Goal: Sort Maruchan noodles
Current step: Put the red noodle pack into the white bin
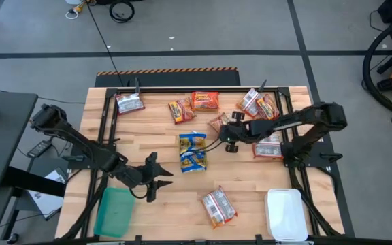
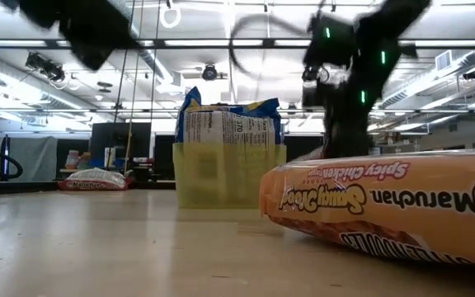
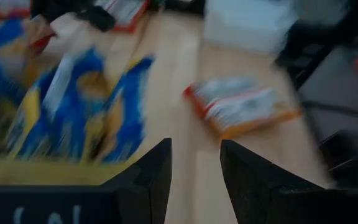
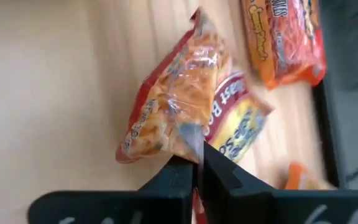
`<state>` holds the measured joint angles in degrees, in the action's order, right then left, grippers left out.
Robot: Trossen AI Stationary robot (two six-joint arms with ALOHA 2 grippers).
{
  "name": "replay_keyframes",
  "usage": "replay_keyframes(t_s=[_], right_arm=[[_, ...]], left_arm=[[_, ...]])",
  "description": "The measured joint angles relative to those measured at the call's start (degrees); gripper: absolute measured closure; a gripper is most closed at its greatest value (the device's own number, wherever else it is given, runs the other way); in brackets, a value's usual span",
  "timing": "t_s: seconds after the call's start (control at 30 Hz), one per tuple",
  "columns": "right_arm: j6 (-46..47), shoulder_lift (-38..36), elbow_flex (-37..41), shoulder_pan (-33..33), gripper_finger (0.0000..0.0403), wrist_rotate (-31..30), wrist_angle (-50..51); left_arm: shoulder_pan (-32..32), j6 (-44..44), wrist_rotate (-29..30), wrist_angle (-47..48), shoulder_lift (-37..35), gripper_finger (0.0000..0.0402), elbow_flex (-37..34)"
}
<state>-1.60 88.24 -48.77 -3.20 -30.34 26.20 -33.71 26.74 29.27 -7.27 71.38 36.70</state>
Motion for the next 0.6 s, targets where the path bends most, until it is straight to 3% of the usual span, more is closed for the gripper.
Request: replay_keyframes(t_s=[0.27, 0.43, 0.6], right_arm=[[19.1, -7.1, -23.1, 1.9, 0.0394, 27.6, 39.8], [28.9, -10.7, -32.6, 6.9, 0.039, 38.3, 55.3], [41.7, -15.7, -33.6, 18.1, 0.0393, 47.1, 62.0]], left_arm=[[-2.0, -10.4, -3.3, 0.2, -1.4, 0.026, 3.4], [-2.0, -7.7, 0.2, -0.3, -1.2, 0.026, 3.4], [-1.8, -6.4, 4.2, -2.7, -1.2, 0.026, 3.4]])
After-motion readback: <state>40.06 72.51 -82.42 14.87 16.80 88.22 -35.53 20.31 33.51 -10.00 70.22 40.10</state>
